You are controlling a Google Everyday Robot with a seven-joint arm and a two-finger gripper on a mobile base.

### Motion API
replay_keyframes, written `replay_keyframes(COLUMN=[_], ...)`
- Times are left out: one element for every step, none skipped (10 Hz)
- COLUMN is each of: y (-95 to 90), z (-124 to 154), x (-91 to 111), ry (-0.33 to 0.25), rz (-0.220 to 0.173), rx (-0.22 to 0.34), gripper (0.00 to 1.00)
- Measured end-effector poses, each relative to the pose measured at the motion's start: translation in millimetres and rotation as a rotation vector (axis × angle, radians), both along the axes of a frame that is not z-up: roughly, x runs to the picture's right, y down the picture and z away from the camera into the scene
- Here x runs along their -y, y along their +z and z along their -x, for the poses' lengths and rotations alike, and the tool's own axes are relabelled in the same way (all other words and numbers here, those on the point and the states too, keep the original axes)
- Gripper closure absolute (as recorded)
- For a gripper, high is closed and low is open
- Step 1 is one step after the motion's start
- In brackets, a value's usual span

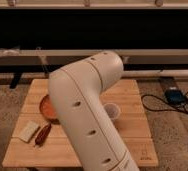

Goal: Pick up the ceramic bowl

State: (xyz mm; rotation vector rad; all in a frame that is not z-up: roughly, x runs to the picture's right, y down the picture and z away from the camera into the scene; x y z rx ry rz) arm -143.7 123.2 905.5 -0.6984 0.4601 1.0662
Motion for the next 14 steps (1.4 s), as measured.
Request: replay_keyframes(y=[2.0, 1.6, -0.3, -3.2, -8.3, -14.8, -25.4, -33.0, -37.9, -42.5, -46.9, -50.6, -55.4, -62.5], z=[-6, -9, -12, -14, -16, -21, -23, -26, -28, -30, -24, -20, -20, -19], x=[-1, -2, -2, -1, 3, 7, 15, 21, 26, 33, 37, 41, 48, 57], ry=[0.016, 0.034, 0.061, 0.085, 0.118, 0.153, 0.205, 0.249, 0.282, 0.305, 0.299, 0.289, 0.276, 0.255], rz=[0.019, 0.035, 0.053, 0.066, 0.078, 0.093, 0.113, 0.13, 0.148, 0.158, 0.166, 0.17, 0.17, 0.166], rx=[-0.005, 0.004, 0.014, 0.035, 0.057, 0.083, 0.12, 0.153, 0.178, 0.197, 0.216, 0.228, 0.241, 0.256], gripper=[0.69, 0.77, 0.87, 0.96, 1.0, 1.0, 1.0, 1.0, 1.0, 1.0, 1.0, 1.0, 1.0, 1.0])
